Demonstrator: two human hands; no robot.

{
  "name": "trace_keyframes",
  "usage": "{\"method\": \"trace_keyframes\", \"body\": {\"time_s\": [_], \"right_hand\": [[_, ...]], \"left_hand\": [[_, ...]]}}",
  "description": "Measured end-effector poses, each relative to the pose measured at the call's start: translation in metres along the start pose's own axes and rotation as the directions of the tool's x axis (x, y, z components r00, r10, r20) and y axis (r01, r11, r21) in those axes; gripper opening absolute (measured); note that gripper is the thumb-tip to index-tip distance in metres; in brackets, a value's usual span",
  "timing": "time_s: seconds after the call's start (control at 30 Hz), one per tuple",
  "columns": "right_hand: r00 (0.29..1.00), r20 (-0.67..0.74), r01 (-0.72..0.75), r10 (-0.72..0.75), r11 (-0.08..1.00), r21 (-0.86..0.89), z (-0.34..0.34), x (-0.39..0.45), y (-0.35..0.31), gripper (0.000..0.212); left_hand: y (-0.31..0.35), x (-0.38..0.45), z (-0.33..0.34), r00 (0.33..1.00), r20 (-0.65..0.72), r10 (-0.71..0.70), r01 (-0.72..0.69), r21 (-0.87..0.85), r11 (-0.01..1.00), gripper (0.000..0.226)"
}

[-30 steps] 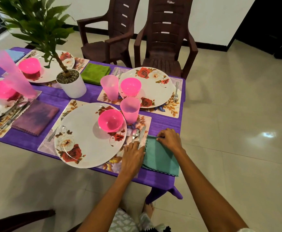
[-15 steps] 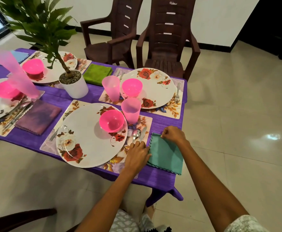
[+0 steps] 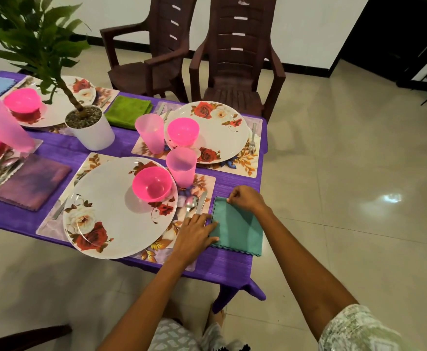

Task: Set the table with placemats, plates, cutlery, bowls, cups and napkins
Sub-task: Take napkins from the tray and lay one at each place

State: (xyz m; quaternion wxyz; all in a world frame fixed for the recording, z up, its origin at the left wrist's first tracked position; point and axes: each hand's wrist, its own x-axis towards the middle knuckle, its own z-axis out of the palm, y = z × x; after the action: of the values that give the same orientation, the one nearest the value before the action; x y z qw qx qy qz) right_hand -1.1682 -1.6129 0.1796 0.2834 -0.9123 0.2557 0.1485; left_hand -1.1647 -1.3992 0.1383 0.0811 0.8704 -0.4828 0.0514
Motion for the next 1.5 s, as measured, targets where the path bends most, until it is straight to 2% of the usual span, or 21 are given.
{"method": "trace_keyframes", "body": {"time_s": [0.1,0.17,0.2,0.27,0.33,0.4,0.5,0.6,0.7,0.83,0.93,1.03,1.13,1.23,1.33,1.5], "right_hand": [[1.000,-0.015,0.021,-0.021,0.999,-0.025,0.003,0.001,-0.001,0.012],[0.994,-0.104,0.038,-0.044,0.998,-0.058,0.009,-0.001,-0.005,0.017],[0.987,-0.151,0.051,-0.060,0.997,-0.064,0.013,-0.003,-0.009,0.020],[0.975,-0.200,0.078,-0.092,0.994,-0.076,0.023,-0.006,-0.019,0.024],[0.975,-0.197,0.082,-0.104,0.990,-0.114,0.036,-0.008,-0.028,0.025],[0.977,-0.207,0.021,-0.048,0.991,-0.131,0.045,-0.005,-0.030,0.026],[0.974,-0.204,-0.112,0.101,0.993,-0.044,0.050,0.008,-0.032,0.031],[0.970,-0.158,-0.172,0.185,0.981,0.094,0.051,0.025,-0.036,0.030],[0.970,-0.139,-0.182,0.202,0.973,0.138,0.052,0.036,-0.036,0.028],[0.967,-0.177,-0.143,0.181,0.968,0.206,0.056,0.033,-0.045,0.011],[0.970,-0.179,-0.111,0.164,0.956,0.272,0.051,0.026,-0.062,0.017],[0.958,-0.219,-0.120,0.183,0.954,0.276,0.044,0.026,-0.071,0.027],[0.966,-0.251,-0.023,0.067,0.985,0.173,0.039,0.020,-0.079,0.023],[0.979,-0.181,0.084,-0.093,0.995,-0.057,0.041,0.012,-0.070,0.031],[0.976,-0.145,0.123,-0.160,0.964,-0.235,0.044,0.010,-0.054,0.039],[0.961,-0.181,0.150,-0.209,0.944,-0.292,0.050,0.010,-0.053,0.041]], "left_hand": [[-0.002,-0.005,0.003,1.000,-0.002,0.008,-0.007,0.006,1.000,0.048],[-0.001,-0.006,0.002,1.000,0.008,0.002,-0.002,0.001,1.000,0.048],[-0.001,-0.006,0.000,1.000,-0.001,-0.008,0.008,0.002,1.000,0.041],[-0.001,-0.007,-0.005,0.997,-0.018,-0.079,0.079,-0.010,0.997,0.030],[0.001,-0.008,-0.009,0.983,-0.005,-0.182,0.182,-0.032,0.983,0.032],[0.005,-0.011,-0.009,0.975,0.009,-0.223,0.223,-0.037,0.974,0.022],[0.007,-0.014,-0.010,0.968,0.051,-0.246,0.250,-0.081,0.965,0.009],[0.003,-0.021,-0.015,0.949,0.142,-0.281,0.297,-0.104,0.949,0.015],[0.002,-0.026,-0.016,0.950,0.136,-0.281,0.294,-0.091,0.951,0.019],[-0.002,-0.024,-0.012,0.947,0.154,-0.284,0.297,-0.069,0.953,0.018],[-0.015,-0.019,-0.014,0.935,0.151,-0.321,0.338,-0.103,0.936,0.019],[-0.022,-0.015,-0.008,0.943,0.086,-0.322,0.330,-0.110,0.937,0.012],[-0.026,-0.014,0.003,0.957,0.044,-0.287,0.290,-0.106,0.951,0.013],[-0.022,-0.011,0.006,0.959,0.063,-0.276,0.281,-0.093,0.955,0.021],[-0.018,-0.012,0.007,0.968,0.068,-0.241,0.244,-0.036,0.969,0.033],[-0.025,-0.016,0.005,0.967,0.129,-0.221,0.219,0.025,0.975,0.045]]}}
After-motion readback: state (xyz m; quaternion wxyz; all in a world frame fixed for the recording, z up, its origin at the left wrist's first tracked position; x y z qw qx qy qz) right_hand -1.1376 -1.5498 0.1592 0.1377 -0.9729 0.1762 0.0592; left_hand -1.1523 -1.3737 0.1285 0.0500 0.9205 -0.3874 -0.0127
